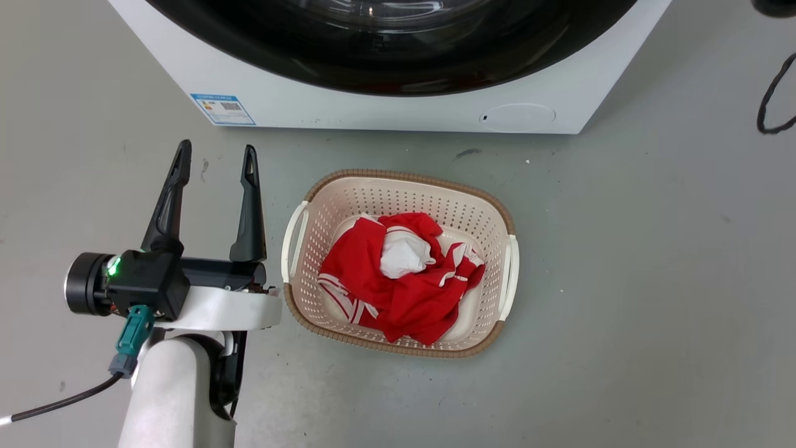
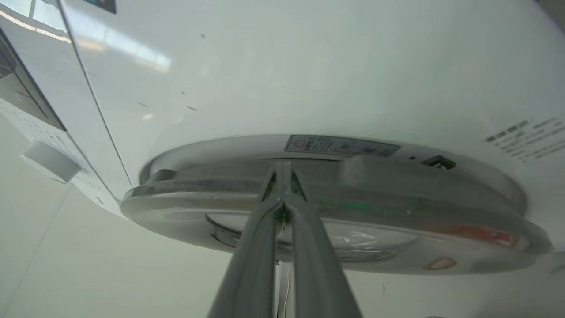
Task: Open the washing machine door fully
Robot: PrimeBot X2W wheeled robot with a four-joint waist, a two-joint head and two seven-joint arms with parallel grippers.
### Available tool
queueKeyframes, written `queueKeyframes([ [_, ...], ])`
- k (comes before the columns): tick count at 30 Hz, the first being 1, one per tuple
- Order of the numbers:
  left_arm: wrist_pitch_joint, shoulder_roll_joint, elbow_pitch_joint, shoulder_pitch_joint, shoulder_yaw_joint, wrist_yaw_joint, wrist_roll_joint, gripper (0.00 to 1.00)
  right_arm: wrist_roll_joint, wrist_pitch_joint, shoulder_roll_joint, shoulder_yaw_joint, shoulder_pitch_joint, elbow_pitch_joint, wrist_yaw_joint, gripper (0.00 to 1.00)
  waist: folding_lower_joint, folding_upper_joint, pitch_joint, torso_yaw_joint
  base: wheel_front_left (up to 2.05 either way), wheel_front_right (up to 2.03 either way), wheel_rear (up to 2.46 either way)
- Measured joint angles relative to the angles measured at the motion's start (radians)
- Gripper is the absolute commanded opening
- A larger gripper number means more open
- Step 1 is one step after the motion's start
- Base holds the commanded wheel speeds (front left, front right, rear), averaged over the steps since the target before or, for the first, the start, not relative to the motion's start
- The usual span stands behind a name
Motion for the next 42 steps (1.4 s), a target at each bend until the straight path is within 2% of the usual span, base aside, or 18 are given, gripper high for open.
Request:
queueKeyframes([
  [12,0.0,-0.002,-0.012,-0.023,-0.01,-0.008,0.0,1.0,-0.048,-0.019,0.007,0.01,-0.149,0.163,0.0,0.0,0.0,0.0,0.055,0.024,0.0,0.0,0.0],
  [16,0.0,-0.005,-0.012,-0.027,-0.015,-0.009,0.0,1.0,-0.053,0.014,0.004,0.013,-0.174,0.184,0.0,0.0,0.0,0.0,0.069,0.032,0.0,0.0,0.0],
  [23,0.0,-0.007,-0.012,-0.031,-0.022,-0.009,0.0,1.0,-0.04,0.138,-0.006,0.004,-0.181,0.192,0.0,0.0,0.0,0.0,0.074,0.036,0.0,0.0,0.0],
  [24,0.0,-0.008,-0.011,-0.032,-0.023,-0.009,0.0,1.0,-0.025,0.201,0.001,0.001,-0.178,0.193,0.0,0.0,0.0,0.0,0.074,0.031,0.0,0.0,0.0],
  [29,0.0,-0.01,-0.009,-0.035,-0.021,-0.009,0.0,1.0,-0.003,0.302,0.008,-0.001,-0.146,0.158,0.0,0.0,0.0,0.0,0.069,0.014,0.0,0.0,0.0],
  [37,0.0,-0.01,0.012,-0.032,-0.016,-0.009,0.001,1.0,0.024,0.433,0.015,0.005,-0.03,0.067,0.0,0.0,-0.0001,0.0,0.02,-0.006,0.0,0.0,0.0],
  [42,0.0,-0.011,0.031,-0.004,-0.014,-0.009,0.002,1.0,0.042,0.509,0.043,0.018,0.086,-0.001,0.0,0.0,-0.0001,0.0,-0.038,-0.014,0.0,0.0,0.0],
])
